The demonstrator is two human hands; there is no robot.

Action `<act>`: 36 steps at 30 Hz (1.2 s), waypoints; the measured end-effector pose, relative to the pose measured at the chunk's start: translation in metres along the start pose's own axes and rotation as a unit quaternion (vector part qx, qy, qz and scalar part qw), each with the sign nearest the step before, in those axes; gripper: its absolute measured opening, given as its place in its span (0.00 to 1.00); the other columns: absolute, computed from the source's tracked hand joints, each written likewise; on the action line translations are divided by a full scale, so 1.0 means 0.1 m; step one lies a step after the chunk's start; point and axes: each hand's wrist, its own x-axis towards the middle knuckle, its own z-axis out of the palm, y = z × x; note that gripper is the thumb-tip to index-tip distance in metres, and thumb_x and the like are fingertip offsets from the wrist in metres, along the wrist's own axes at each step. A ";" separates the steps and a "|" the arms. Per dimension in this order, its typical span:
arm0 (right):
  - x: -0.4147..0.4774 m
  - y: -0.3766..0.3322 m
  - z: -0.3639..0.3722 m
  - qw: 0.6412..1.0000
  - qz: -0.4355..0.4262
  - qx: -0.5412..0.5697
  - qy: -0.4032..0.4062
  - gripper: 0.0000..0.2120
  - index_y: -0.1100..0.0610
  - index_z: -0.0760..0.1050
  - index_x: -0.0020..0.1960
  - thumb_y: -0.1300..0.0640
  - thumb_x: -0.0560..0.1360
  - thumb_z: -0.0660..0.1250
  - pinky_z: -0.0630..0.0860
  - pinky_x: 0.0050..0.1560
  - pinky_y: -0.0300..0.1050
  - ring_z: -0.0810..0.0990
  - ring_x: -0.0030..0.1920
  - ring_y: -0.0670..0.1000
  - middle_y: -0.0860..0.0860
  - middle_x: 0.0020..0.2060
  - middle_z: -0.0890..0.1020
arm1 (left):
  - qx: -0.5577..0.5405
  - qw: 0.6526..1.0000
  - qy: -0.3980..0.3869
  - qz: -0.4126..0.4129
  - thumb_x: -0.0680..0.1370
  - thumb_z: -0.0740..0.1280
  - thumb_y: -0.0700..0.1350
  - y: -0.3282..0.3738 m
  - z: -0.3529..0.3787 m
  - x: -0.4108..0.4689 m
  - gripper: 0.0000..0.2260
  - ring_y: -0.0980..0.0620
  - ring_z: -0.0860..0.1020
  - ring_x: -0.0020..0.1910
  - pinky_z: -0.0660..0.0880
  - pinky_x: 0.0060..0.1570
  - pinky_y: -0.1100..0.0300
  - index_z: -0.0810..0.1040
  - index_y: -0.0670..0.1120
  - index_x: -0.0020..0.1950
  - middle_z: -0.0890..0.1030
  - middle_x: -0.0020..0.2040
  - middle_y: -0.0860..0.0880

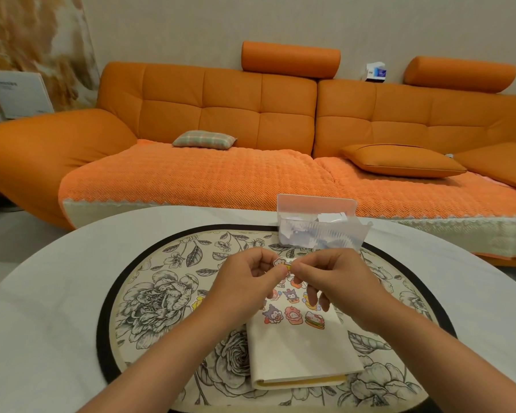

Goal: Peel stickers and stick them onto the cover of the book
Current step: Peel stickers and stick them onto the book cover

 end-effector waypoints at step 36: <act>-0.03 0.08 0.15 0.980 -0.099 -0.126 0.121 0.10 0.44 0.82 0.40 0.55 0.78 0.70 0.70 0.28 0.36 0.73 0.25 0.42 0.42 0.26 0.81 | -0.069 0.994 0.080 -0.029 0.77 0.73 0.43 0.06 0.18 -0.14 0.02 0.53 0.84 0.35 0.83 0.33 0.51 0.85 0.48 0.46 0.86 0.39 0.51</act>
